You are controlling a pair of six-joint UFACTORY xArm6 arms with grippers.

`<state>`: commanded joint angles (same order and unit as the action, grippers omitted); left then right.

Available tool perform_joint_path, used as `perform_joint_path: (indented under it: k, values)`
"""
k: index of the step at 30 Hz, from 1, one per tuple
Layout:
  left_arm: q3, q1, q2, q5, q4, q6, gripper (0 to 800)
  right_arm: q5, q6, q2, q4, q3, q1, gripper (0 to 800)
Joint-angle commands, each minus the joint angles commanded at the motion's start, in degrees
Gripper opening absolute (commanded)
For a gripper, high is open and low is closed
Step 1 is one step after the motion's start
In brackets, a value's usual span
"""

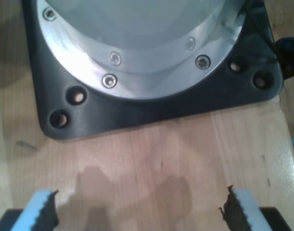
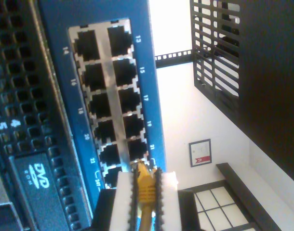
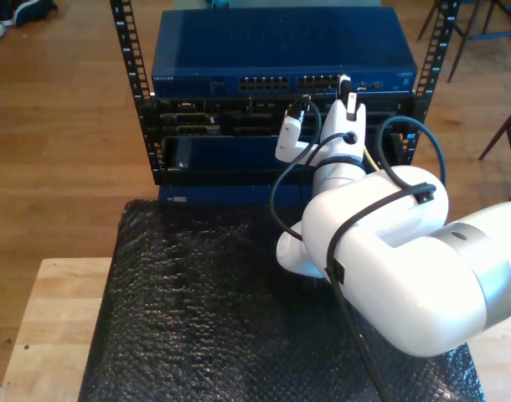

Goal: Grab the cable and plug it in

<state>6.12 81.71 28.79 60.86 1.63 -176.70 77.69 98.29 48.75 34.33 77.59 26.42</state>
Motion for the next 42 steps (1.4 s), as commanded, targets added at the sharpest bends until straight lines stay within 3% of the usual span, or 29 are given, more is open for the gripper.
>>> perform_joint_path:
  k: [6, 20, 29, 42]
  values:
    - [0.0, 0.0, 0.0, 0.0, 0.0, 0.0, 800, 0.1, -0.2, 0.0, 0.1, -0.5, -0.2, 0]
    - [0.0, 0.0, 0.0, 0.0, 0.0, 0.0, 800, -1.2, -0.4, -0.2, -0.5, -1.0, -0.5, 240]
    - [0.0, 0.0, 0.0, 0.0, 0.0, 0.0, 800, -2.2, -0.4, -4.6, -0.5, -6.0, -0.4, 286]
    - [0.0, 0.0, 0.0, 0.0, 0.0, 0.0, 800, -14.7, -0.4, -12.1, -0.4, -12.7, -0.5, 398]
